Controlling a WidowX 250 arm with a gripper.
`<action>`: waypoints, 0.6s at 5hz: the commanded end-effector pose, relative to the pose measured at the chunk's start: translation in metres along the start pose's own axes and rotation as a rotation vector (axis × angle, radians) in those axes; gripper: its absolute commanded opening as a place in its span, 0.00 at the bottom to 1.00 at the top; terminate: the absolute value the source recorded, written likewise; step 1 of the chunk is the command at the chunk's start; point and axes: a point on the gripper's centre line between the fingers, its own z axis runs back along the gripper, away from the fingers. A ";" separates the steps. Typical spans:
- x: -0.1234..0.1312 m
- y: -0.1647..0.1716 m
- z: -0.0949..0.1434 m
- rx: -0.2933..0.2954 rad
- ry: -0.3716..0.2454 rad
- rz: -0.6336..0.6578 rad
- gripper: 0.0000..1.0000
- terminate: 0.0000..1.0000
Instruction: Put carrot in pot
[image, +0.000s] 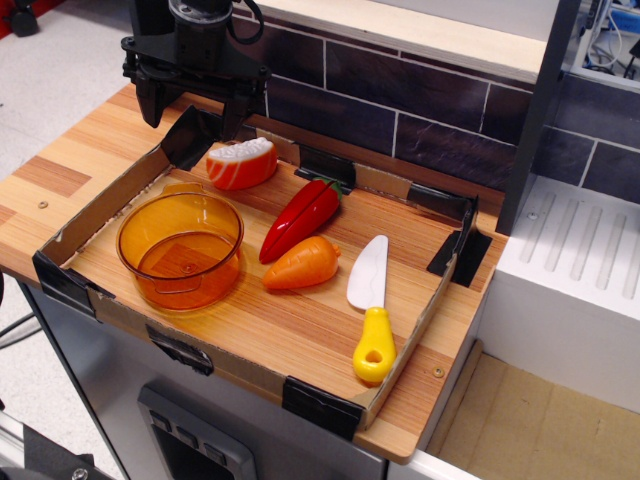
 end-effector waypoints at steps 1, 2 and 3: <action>0.000 0.000 0.000 0.000 0.000 0.000 1.00 0.00; 0.001 -0.010 0.013 -0.072 -0.013 -0.158 1.00 0.00; -0.003 -0.022 0.039 -0.139 -0.082 -0.355 1.00 0.00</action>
